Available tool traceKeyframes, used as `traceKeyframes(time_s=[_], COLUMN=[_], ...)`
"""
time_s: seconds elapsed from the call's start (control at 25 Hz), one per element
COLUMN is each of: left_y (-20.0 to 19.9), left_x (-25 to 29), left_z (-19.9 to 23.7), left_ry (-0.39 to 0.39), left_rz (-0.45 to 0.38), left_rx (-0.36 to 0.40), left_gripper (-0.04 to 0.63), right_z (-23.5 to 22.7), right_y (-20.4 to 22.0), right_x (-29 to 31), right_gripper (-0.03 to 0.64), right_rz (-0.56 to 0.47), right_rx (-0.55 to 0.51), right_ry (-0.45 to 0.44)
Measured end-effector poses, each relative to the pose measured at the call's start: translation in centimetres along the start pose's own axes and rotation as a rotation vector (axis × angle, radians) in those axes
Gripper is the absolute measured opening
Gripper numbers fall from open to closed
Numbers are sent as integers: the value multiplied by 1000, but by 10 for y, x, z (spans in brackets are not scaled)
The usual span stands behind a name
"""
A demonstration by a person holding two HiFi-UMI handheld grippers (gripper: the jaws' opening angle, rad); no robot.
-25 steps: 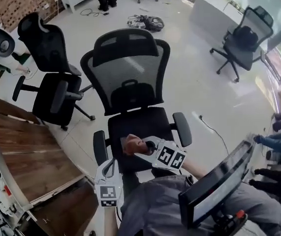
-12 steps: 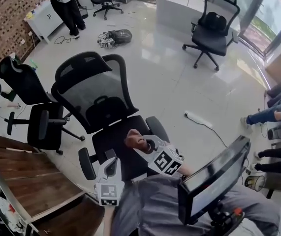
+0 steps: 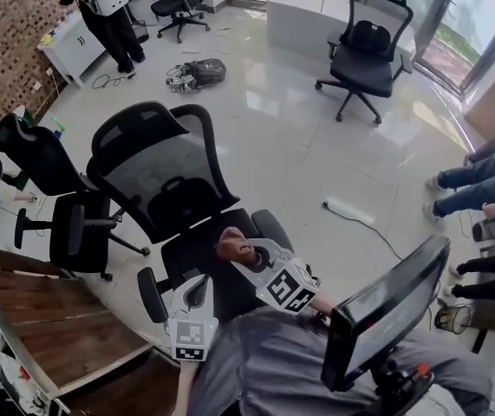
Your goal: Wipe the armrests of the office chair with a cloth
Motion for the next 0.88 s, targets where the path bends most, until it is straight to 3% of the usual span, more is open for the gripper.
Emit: traceKeyframes(time_s=[0.88], left_y=[1], left_x=[3], left_z=[-1], left_ry=[-13], left_rz=[-7], left_rx=[-24], left_gripper=[15], right_z=[-9], right_y=[2], right_x=[1], right_gripper=[89], right_rz=[10], right_rx=[-42], right_ry=[9])
Point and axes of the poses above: the fingertips, and each gripper's own axes: x forward along the fingers, z to its left, y out of its underside, the point moved 4 cm from there along -x, backward along the fingers, and after that the axes turned 11 degrees about -x, right-handed, at the moved point
